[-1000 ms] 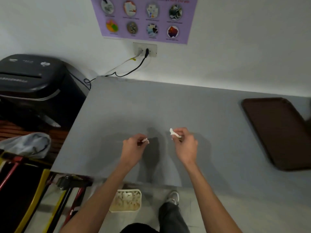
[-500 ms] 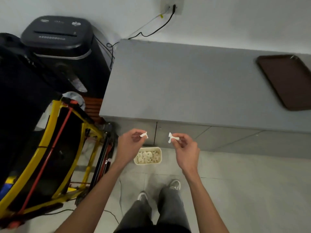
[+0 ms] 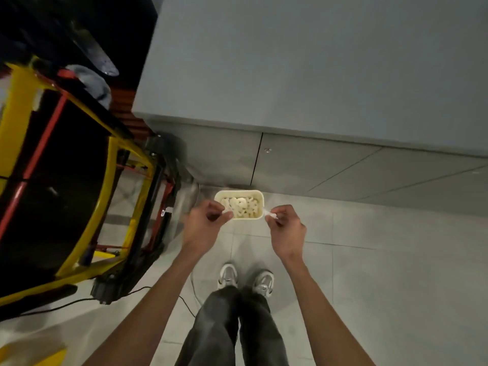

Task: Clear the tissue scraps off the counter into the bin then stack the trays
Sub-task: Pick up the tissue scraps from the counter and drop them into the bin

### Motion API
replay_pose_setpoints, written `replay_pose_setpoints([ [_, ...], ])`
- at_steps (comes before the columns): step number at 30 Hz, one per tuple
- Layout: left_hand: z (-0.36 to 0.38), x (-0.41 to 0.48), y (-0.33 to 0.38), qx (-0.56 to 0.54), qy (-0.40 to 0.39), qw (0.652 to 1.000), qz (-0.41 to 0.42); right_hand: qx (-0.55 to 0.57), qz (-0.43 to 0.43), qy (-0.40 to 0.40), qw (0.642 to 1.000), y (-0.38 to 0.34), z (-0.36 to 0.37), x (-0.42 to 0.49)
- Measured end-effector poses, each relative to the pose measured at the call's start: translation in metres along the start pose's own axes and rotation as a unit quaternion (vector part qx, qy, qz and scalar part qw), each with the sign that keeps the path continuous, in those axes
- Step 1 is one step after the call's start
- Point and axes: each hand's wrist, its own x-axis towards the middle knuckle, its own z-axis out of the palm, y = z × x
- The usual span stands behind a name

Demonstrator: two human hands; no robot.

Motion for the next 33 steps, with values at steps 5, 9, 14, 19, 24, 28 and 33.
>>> replay_pose_setpoints([
  [5,0.069,0.057,-0.077,0.046,0.007,0.999,0.0,-0.074,-0.033,-0.028,0.996,0.091,0.058,0.066],
  [9,0.133,0.109,-0.144,0.121,0.003,0.993,0.002,-0.16,-0.075,-0.042,0.983,0.167,0.102,0.124],
  [14,0.206,0.174,-0.222,0.181,-0.023,0.983,-0.01,-0.29,-0.181,-0.067,0.937,0.227,0.151,0.18],
  [19,0.259,0.229,-0.263,0.228,-0.039,0.973,-0.006,-0.405,-0.252,-0.089,0.875,0.259,0.193,0.22],
  [24,0.276,0.248,-0.29,0.304,-0.125,0.944,0.036,-0.474,-0.242,-0.146,0.834,0.271,0.215,0.237],
  [28,0.251,0.228,-0.275,0.355,-0.123,0.925,0.063,-0.44,-0.209,-0.129,0.864,0.248,0.203,0.215],
  [33,0.18,0.176,-0.212,0.382,-0.108,0.914,0.081,-0.383,-0.181,-0.088,0.901,0.176,0.152,0.157],
])
